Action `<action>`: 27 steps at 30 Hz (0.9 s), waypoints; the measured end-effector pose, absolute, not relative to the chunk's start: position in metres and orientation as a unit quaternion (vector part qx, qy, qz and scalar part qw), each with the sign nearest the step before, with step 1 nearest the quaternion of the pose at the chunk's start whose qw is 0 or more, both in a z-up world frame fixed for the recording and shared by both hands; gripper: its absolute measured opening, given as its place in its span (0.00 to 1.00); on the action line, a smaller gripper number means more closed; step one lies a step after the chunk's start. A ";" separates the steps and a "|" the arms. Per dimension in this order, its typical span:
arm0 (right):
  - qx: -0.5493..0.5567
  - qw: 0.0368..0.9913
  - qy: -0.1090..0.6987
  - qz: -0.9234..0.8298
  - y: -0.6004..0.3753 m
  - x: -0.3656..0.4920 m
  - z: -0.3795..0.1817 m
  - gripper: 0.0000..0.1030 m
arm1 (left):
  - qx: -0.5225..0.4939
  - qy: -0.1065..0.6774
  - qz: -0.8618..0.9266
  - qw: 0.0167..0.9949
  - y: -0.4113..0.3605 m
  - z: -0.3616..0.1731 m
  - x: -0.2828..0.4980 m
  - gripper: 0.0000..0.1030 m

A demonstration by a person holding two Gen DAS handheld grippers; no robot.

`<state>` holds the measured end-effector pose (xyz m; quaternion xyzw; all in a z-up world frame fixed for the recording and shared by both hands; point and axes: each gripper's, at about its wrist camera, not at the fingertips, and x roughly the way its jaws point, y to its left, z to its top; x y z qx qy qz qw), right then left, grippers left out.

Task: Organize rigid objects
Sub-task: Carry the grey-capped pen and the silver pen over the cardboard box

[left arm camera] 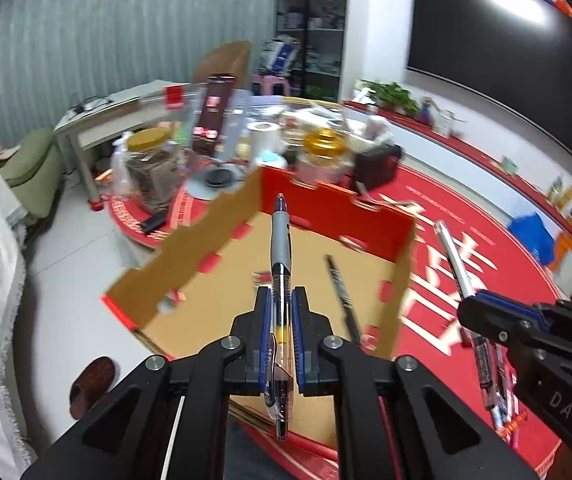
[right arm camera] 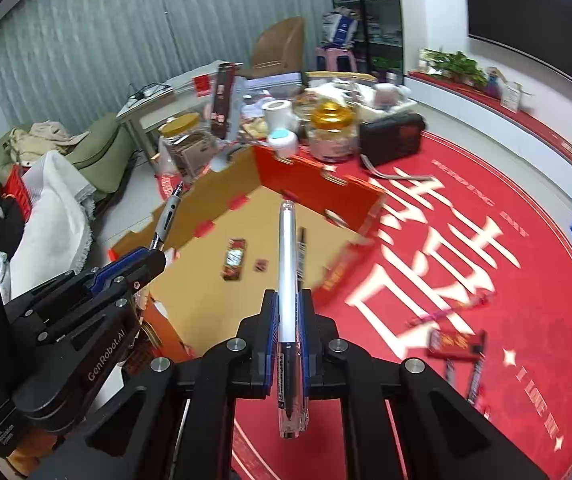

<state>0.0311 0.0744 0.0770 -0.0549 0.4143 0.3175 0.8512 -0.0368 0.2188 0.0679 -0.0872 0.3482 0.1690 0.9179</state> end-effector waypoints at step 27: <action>-0.070 0.840 0.429 0.325 0.138 0.088 0.065 0.10 | -0.113 0.374 0.185 0.902 0.263 0.046 0.022 0.10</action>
